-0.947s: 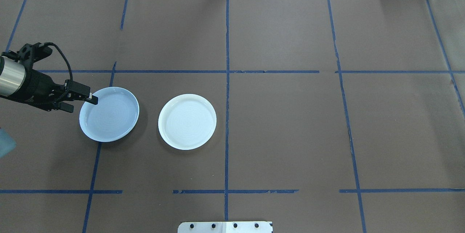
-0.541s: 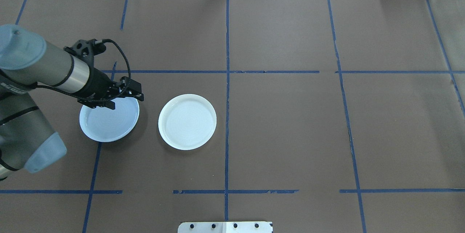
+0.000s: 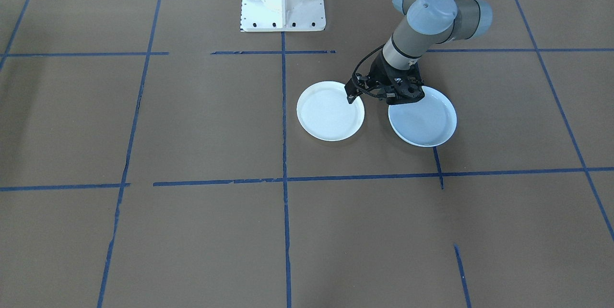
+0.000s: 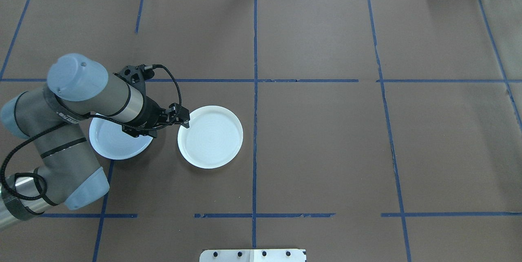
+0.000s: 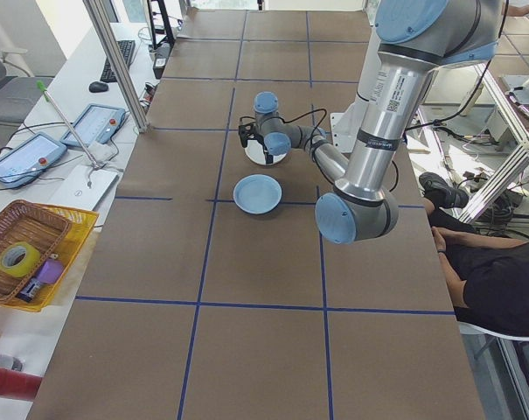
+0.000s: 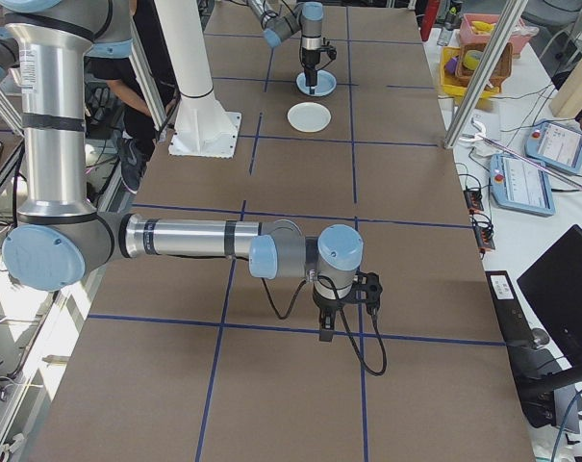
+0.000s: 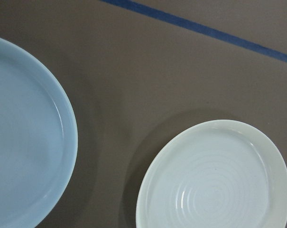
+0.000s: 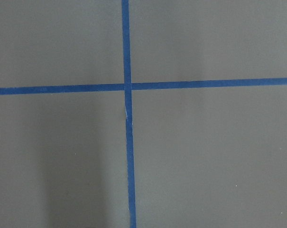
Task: Stack plate in center
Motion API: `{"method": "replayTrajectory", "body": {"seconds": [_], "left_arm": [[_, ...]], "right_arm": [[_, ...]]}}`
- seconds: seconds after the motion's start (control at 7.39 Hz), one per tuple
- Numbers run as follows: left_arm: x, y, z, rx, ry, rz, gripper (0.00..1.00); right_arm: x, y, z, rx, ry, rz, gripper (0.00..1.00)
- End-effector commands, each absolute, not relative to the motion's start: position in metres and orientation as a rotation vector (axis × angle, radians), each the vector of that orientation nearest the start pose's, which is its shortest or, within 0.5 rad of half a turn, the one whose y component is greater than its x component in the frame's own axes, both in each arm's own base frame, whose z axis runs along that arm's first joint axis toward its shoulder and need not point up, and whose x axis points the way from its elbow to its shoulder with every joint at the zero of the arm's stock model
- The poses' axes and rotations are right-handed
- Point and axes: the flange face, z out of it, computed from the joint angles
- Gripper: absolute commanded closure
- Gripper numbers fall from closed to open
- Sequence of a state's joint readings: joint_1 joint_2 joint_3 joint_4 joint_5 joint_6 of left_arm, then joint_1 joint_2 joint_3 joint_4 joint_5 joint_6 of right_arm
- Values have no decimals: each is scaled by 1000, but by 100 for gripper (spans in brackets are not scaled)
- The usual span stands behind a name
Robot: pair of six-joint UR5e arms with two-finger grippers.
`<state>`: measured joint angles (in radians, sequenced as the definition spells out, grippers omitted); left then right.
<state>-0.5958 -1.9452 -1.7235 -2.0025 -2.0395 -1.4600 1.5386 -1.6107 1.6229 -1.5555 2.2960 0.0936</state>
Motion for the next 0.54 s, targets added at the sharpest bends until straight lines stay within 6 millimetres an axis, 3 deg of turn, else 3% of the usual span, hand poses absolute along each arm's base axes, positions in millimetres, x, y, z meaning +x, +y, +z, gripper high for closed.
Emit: {"method": "replayTrajectory", "body": {"seconds": [0.0,0.41], "left_arm": [[489,-422,350,-94,1028,-219,15],[500,-416,354,-105,1017,-204,33]], "right_arm": [[52,-479,654,-19,-726,49,0],[52,-479,654,-19,-724,49,0]]}}
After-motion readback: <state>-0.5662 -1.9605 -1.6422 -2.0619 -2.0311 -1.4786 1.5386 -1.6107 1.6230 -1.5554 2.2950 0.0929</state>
